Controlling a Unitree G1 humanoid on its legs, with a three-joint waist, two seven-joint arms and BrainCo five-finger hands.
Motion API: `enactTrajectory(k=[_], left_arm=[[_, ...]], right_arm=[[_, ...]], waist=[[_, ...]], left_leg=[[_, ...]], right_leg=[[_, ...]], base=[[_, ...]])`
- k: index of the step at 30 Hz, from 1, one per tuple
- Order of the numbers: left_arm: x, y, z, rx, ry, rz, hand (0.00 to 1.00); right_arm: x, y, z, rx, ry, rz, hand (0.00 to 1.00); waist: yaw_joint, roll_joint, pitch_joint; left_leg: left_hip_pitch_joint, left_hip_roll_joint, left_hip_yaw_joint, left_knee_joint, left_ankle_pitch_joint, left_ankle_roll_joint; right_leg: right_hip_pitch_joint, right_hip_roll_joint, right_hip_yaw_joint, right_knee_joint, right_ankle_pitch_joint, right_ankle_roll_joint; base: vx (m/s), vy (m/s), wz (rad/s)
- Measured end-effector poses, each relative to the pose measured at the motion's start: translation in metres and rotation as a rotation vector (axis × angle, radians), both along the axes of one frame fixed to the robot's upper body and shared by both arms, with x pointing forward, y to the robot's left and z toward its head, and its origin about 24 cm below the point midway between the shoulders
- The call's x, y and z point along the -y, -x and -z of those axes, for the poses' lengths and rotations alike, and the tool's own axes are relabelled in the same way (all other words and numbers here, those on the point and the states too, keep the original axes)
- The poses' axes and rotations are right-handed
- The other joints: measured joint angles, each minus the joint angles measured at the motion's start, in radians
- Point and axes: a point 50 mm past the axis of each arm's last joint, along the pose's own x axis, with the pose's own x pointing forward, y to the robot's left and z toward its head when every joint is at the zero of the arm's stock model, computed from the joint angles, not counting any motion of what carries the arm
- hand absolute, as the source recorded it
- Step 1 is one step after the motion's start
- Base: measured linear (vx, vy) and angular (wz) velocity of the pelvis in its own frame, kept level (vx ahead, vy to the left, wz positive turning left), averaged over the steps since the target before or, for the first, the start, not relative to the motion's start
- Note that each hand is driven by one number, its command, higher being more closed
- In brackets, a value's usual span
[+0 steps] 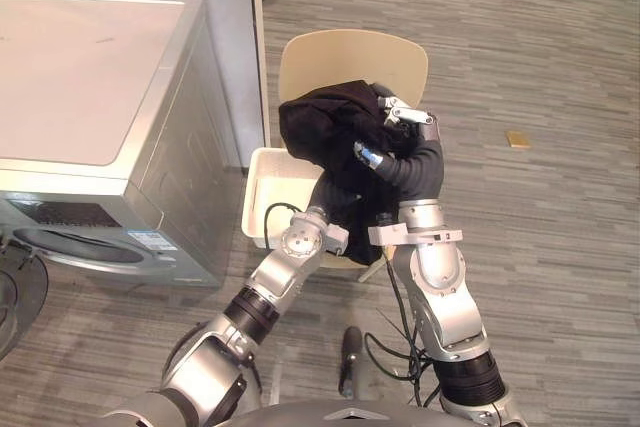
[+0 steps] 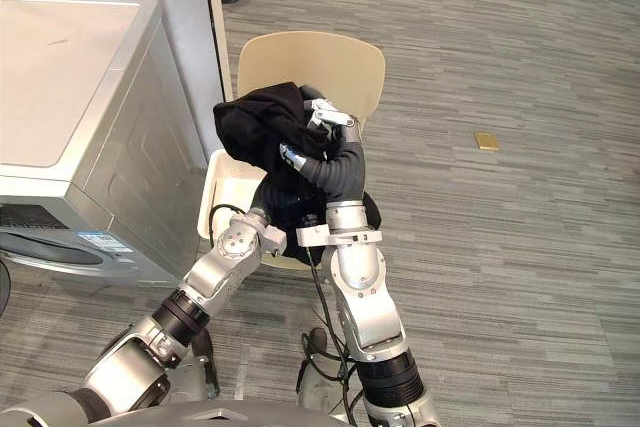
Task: Pick up the laundry basket with both hands and put the clothes into the washing machine.
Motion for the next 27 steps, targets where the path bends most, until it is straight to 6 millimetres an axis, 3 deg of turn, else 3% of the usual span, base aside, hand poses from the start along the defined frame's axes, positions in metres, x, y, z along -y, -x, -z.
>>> enactTrajectory(k=[10,13,20,23,25,27], left_arm=[[-0.025,-0.004,-0.025,0.085,0.127,-0.118,1.0],[-0.04,-0.004,-0.023,0.077,0.168,-0.179,1.0],[-0.088,0.003,-0.039,0.162,0.276,-0.352,1.0],[-0.107,0.006,-0.045,0.199,0.294,-0.422,1.0],[-0.124,0.01,-0.059,0.283,0.323,-0.478,1.0],[-0.129,0.013,-0.068,0.336,0.333,-0.494,1.0]], right_arm=[[-0.001,-0.002,0.005,-0.022,0.004,0.001,0.0],[-0.001,-0.009,0.016,-0.08,0.02,0.009,0.0],[0.001,-0.011,0.019,-0.093,0.031,0.01,0.0],[0.007,-0.016,0.025,-0.122,0.023,0.038,0.0],[0.014,-0.02,0.029,-0.146,0.013,0.074,0.0],[0.023,-0.022,0.031,-0.155,0.008,0.11,0.0]], waist=[[0.0,0.004,-0.003],[0.004,0.011,-0.01],[0.016,0.035,-0.027],[0.02,0.039,-0.036],[0.026,0.046,-0.043],[0.032,0.055,-0.05]], left_leg=[[0.02,0.0,0.01,-0.001,0.001,-0.002],[0.054,0.0,0.01,-0.004,-0.002,0.0],[0.119,-0.007,-0.011,-0.04,-0.003,-0.014],[0.135,-0.007,-0.072,-0.039,0.002,-0.02],[0.101,-0.003,-0.166,-0.038,0.023,-0.026],[0.051,0.017,-0.171,-0.055,0.032,-0.014]], right_leg=[[0.008,0.001,0.013,-0.003,0.006,-0.004],[0.048,0.002,0.011,-0.013,0.014,0.002],[0.128,0.002,-0.018,-0.034,0.001,-0.003],[0.183,0.004,-0.075,-0.026,-0.021,-0.004],[0.22,0.017,-0.163,-0.032,-0.035,-0.015],[0.226,0.03,-0.243,-0.028,-0.046,-0.024]], base=[[0.0,-0.01,-0.04],[0.0,0.0,0.0],[0.01,0.0,0.11],[0.01,-0.039,0.57],[-0.02,-0.065,1.1],[-0.09,-0.084,1.15]])
